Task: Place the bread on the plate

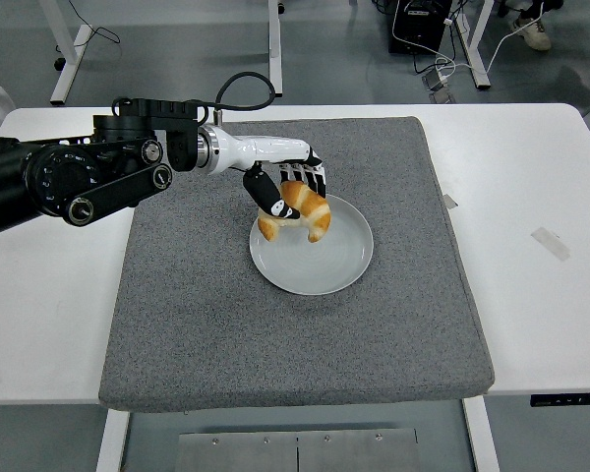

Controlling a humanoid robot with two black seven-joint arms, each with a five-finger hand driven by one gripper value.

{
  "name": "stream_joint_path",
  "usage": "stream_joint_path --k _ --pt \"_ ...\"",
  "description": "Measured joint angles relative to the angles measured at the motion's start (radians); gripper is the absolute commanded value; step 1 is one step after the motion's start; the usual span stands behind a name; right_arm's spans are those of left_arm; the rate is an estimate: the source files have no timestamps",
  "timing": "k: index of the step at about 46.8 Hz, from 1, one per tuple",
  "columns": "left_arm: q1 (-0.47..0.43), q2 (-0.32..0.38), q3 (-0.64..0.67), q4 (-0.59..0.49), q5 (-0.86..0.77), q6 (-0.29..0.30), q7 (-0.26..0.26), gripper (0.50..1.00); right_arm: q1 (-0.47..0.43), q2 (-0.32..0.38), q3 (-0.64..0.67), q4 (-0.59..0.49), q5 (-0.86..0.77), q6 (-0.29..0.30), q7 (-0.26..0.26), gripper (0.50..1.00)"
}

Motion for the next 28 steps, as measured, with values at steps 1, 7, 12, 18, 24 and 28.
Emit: stream_joint_path --k 1,7,12,18,24,28 --pt "0.002 -0.001 0.002 0.001 0.004 0.003 0.0 0.5 0.0 0.0 0.0 0.0 0.0 0.0 0.0 1.0" --pt "0.01 -0.005 0.014 0.003 0.012 0.016 0.0 0.5 0.0 0.0 0.0 0.0 0.0 0.0 0.0 1.0" --pt "0.018 -0.02 0.016 0.012 0.014 0.035 0.0 0.5 0.0 0.0 0.0 0.0 0.0 0.0 0.0 1.0" --pt "0.024 -0.026 0.016 0.015 0.017 0.039 0.001 0.5 0.0 0.0 0.0 0.0 0.0 0.0 0.0 1.0" --pt "0.039 -0.028 0.016 0.016 0.04 0.047 0.002 0.5 0.0 0.0 0.0 0.0 0.0 0.0 0.0 1.0" --pt "0.047 -0.034 0.031 0.02 0.046 0.056 0.002 0.5 0.0 0.0 0.0 0.0 0.0 0.0 0.0 1.0"
